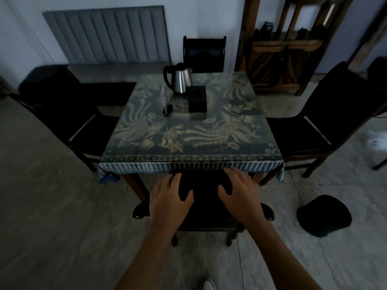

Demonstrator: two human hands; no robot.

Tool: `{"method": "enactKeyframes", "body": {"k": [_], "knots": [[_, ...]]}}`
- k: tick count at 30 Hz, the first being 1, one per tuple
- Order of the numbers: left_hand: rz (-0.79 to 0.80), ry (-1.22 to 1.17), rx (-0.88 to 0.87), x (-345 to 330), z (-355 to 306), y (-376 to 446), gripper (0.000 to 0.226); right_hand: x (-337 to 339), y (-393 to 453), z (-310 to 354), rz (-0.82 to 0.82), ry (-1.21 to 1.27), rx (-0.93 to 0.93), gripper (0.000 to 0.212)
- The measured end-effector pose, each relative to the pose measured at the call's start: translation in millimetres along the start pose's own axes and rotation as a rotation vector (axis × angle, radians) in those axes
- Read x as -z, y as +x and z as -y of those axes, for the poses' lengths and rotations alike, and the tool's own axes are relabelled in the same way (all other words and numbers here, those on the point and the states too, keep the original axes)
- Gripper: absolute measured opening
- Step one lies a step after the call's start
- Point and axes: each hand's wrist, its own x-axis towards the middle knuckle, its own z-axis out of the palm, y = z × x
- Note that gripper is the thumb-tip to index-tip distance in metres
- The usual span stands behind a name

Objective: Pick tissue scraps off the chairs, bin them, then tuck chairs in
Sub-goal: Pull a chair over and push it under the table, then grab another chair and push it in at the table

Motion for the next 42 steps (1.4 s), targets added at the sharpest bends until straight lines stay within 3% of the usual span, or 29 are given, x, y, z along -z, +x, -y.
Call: {"method": "enactKeyframes", "body": {"k": [4, 8, 15, 21, 29, 42], "knots": [[-0.12, 0.085, -0.054, 24.6, -11.7, 25.2, 0.075, 13.6, 20.7, 1.3, 0.004, -0.088, 0.065, 0.076], [-0.183, 0.128, -0.078, 45.4, -14.8, 44.0, 0.082, 20.3, 40.5, 6.8, -0.019, -0.119, 0.119, 0.081], [-0.156, 0.118, -0.021, 57.5, 9.3, 58.8, 0.08, 15.7, 68.1, 37.3, -0.013, -0.079, 0.224, 0.072], [-0.171, 0.093, 0.024, 72.9, 53.9, 70.1, 0.066, -6.4, 91.9, 87.4, 0.007, -0.023, 0.343, 0.058], [-0.248, 0.039, 0.082, 115.6, 155.4, 103.0, 0.063, -72.7, 127.0, 191.3, 0.005, 0.006, 0.444, 0.055], [-0.321, 0.166, 0.193, 220.7, 408.0, 156.7, 0.057, -211.8, 166.4, 448.0, 0.083, 0.073, 0.532, 0.06]]}}
